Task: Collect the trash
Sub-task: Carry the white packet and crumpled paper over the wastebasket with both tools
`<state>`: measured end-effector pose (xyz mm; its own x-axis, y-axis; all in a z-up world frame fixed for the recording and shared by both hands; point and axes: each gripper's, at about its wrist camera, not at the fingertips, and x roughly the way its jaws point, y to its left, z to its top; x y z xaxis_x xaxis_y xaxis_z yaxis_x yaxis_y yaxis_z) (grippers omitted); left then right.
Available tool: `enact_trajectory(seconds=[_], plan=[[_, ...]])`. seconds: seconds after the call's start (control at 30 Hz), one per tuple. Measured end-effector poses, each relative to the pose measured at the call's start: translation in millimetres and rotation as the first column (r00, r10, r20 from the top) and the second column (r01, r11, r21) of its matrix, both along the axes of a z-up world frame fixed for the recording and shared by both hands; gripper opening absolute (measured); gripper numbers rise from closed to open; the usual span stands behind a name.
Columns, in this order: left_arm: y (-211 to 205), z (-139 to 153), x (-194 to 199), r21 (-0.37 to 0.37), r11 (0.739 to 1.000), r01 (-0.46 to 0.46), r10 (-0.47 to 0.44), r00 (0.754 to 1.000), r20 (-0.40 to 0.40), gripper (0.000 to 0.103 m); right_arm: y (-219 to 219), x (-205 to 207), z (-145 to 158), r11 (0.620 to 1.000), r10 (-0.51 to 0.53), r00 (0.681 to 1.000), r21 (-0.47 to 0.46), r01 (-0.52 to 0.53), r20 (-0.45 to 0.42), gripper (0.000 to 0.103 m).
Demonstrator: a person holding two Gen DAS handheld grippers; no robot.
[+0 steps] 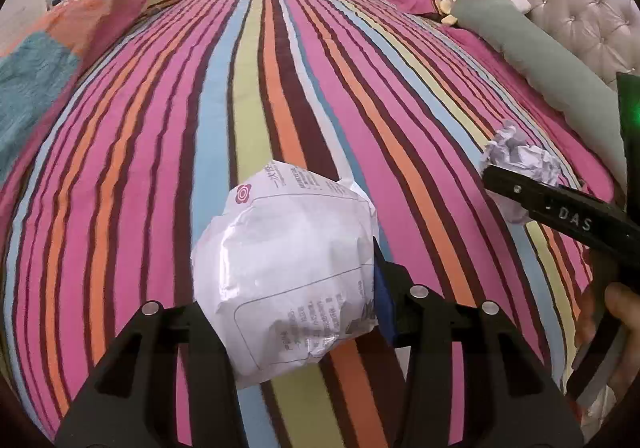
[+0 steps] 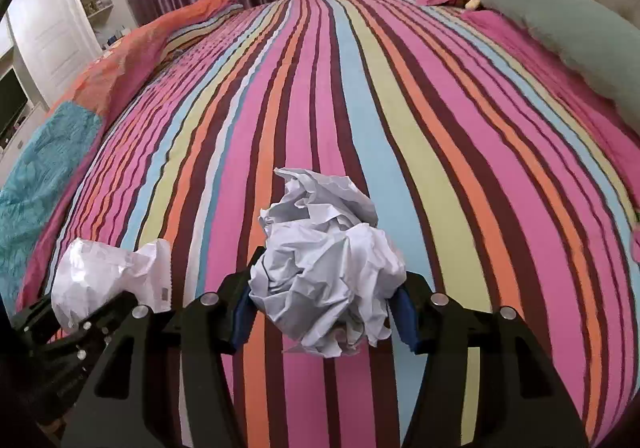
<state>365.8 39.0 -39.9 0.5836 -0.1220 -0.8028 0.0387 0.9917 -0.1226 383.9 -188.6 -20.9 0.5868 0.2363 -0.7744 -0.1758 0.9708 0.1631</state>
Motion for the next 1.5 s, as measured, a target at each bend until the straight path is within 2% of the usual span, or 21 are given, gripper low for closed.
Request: enact_trajectory(seconds=[0.27,0.67,1.03,1.27,1.5], plan=[[-7,13,-65,0.01,1.0,0.007,-0.007,1.0,0.018,0.044,-26,-66,15,0.999,-0.032,0.999,0.006,0.032,0.017,0.054],[-12,16,-155,0.027,0.999,0.02,-0.021,0.999,0.028,0.044,-38,-145,11,0.997,-0.052,0.999,0.048,0.052,0.0,0.054],[-7,0,-229,0.028,1.0,0.006,-0.006,1.0,-0.002,0.044,-23,-220,-7,0.996,0.012,0.999,0.086,-0.008,-0.043,0.054],[-14,-15,-270,0.036,0.999,0.018,-0.017,0.999,-0.03,0.044,-20,-249,-24,0.995,0.022,0.996,0.096,-0.013,-0.092,0.054],[-25,-42,-303,0.054,0.997,0.052,-0.047,0.995,-0.093,0.044,-19,-274,-49,0.994,0.016,0.985,0.105,0.002,-0.172,0.054]])
